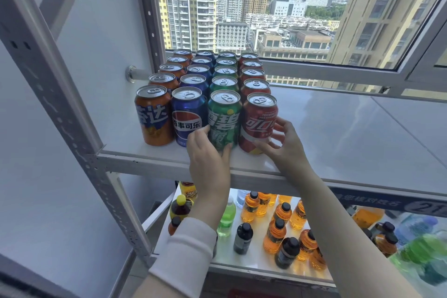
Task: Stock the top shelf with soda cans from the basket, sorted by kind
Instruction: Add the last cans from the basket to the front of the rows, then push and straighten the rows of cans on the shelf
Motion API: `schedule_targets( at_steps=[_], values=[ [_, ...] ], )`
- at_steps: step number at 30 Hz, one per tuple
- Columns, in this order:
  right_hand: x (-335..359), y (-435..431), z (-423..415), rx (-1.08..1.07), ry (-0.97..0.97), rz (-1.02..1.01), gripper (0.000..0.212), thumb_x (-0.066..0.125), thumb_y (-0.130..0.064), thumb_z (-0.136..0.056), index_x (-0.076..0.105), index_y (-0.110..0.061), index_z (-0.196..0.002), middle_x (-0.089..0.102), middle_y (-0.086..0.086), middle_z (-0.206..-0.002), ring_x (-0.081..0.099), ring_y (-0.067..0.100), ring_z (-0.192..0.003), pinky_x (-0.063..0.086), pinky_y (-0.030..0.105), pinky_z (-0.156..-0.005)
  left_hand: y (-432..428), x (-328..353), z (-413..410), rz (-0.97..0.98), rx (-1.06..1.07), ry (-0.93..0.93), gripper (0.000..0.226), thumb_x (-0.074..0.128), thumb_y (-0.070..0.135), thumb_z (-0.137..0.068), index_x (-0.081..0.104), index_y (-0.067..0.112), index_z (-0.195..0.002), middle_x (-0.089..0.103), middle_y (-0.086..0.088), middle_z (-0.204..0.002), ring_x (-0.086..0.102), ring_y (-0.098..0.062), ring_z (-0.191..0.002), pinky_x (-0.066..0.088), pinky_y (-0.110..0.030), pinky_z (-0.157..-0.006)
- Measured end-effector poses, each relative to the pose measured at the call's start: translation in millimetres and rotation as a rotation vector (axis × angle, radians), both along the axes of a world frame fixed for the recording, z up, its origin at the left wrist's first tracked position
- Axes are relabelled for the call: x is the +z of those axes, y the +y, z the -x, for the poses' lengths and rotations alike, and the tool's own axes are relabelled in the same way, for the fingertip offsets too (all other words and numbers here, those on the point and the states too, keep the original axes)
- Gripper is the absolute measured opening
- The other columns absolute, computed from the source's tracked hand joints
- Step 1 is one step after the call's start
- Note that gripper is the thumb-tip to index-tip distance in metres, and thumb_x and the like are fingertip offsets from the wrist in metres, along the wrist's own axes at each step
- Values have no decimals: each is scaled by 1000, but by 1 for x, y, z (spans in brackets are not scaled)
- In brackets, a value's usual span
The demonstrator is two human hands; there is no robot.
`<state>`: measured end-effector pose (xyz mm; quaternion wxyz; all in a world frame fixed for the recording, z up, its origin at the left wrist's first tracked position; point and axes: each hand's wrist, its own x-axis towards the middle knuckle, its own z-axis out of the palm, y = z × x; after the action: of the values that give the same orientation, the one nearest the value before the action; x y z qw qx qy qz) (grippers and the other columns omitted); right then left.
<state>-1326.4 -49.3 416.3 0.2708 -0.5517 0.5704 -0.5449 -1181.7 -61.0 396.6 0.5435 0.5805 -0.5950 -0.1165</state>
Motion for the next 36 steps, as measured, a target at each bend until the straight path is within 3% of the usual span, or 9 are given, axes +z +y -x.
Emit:
schedule_targets(
  at_steps=[10, 17, 24, 26, 28, 31, 34, 36],
  values=[
    [-5, -2, -2, -46, 32, 28, 67, 76, -11, -74, 39, -13, -130, 46, -4, -122, 49, 10, -107, 45, 4, -74, 0, -4, 5, 7, 48, -24, 51, 75, 18, -75, 47, 6, -117, 47, -9, -117, 49, -24, -111, 47, -31, -75],
    [-7, -3, -7, -91, 18, 61, 66, 78, -12, -71, 41, -13, -126, 48, 2, -123, 50, 4, -98, 45, 1, -73, -2, -1, 9, -20, 59, -9, 52, 75, 16, -75, 47, 6, -116, 47, -9, -118, 47, -24, -112, 46, -31, -79],
    [-7, -3, -8, -94, 60, 46, 67, 77, -15, -72, 39, -13, -127, 47, 5, -126, 50, 8, -102, 44, 0, -73, -2, -5, 8, 17, 21, -16, 50, 75, 16, -75, 48, 3, -116, 49, -10, -114, 47, -24, -109, 41, -24, -86],
    [-5, -1, -8, -77, 44, 29, 66, 76, -20, -74, 38, -14, -128, 47, 1, -124, 50, 5, -101, 45, 2, -73, 2, -5, 2, 91, -34, 42, 42, 70, 19, -79, 50, 4, -113, 49, -4, -106, 49, -18, -101, 40, -20, -84],
    [-1, 2, -7, -60, -16, 1, 58, 67, -28, -81, 38, -15, -130, 46, -3, -122, 51, 3, -103, 47, 8, -76, 10, -3, -11, 283, -68, 97, 26, 59, 21, -87, 54, 7, -108, 48, 2, -94, 48, -12, -88, 43, -20, -79],
    [4, 3, -1, -66, -151, -47, 57, 46, -42, -90, 34, -14, -138, 45, -1, -131, 46, 12, -119, 43, 24, -92, 13, 15, -44, 473, 8, 199, 17, 44, 18, -93, 54, 12, -105, 50, 1, -93, 48, -3, -83, 42, -17, -78],
    [8, -4, 2, -102, -270, -62, 63, 32, -54, -91, 32, -14, -140, 40, 3, -144, 40, 18, -130, 34, 38, -109, -9, 42, -84, 416, 113, 416, 30, 34, 26, -96, 53, 13, -114, 55, -9, -109, 54, -8, -97, 43, -12, -84],
    [13, -12, 1, -112, -369, -56, 59, 26, -51, -95, 32, -14, -141, 38, 5, -146, 38, 20, -133, 29, 39, -113, -30, 53, -108, 298, 18, 569, 34, 29, 31, -97, 48, 19, -123, 54, -11, -126, 54, -13, -108, 42, -18, -91]
  ],
)
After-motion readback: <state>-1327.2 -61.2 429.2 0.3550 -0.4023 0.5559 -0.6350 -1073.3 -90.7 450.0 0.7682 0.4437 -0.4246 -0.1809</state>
